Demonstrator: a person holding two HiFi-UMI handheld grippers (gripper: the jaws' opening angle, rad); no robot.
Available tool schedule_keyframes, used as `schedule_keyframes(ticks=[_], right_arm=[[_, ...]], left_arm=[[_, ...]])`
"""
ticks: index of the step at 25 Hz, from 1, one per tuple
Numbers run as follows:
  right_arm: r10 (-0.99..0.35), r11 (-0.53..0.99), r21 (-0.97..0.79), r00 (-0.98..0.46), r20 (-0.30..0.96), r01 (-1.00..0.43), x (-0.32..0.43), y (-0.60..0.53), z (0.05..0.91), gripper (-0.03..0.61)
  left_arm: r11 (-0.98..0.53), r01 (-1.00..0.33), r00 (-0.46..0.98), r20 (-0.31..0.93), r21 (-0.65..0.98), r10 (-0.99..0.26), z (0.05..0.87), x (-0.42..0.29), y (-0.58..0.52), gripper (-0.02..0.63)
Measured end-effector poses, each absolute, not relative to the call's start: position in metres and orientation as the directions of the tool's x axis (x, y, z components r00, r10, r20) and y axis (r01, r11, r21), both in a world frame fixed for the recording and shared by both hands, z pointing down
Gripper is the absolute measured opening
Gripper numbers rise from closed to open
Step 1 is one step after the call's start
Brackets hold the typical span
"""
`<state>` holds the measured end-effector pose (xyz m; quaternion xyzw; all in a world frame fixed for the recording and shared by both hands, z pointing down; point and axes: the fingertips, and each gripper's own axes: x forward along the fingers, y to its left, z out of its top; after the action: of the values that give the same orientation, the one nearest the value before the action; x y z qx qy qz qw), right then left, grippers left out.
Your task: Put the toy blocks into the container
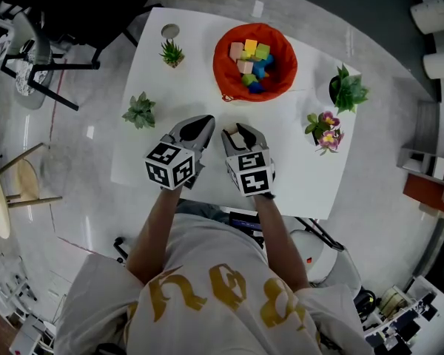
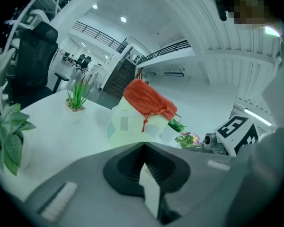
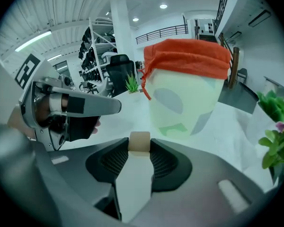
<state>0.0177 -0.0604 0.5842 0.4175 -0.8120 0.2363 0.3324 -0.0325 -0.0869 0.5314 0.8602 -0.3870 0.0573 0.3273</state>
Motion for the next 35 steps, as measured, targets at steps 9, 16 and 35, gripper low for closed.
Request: schedule_keyframes(ticks=[9, 16, 35], right_arm=[[-0.601, 0.501, -0.102, -0.431, 0.674, -0.859, 0.028, -0.065, 0.545, 0.172], [-0.671, 0.457, -0.094, -0.412, 0.617, -0.884, 0.039, -0.069, 0.516, 0.172], [-0.767, 0.41, -0.077, -0.389, 0.51, -0.909, 0.052, -0.083, 0.455, 0.172]], left_arm=[[-0.522, -0.696, 0.701, 0.307, 0.494, -0.644, 0.497, -0.031, -0.087, 0.0], [-0.551, -0.693, 0.703, 0.265, 0.466, -0.659, 0.466, -0.033, -0.089, 0.0], [-0.581, -0.681, 0.704, 0.181, 0.446, -0.687, 0.415, -0.037, -0.1, 0.0]])
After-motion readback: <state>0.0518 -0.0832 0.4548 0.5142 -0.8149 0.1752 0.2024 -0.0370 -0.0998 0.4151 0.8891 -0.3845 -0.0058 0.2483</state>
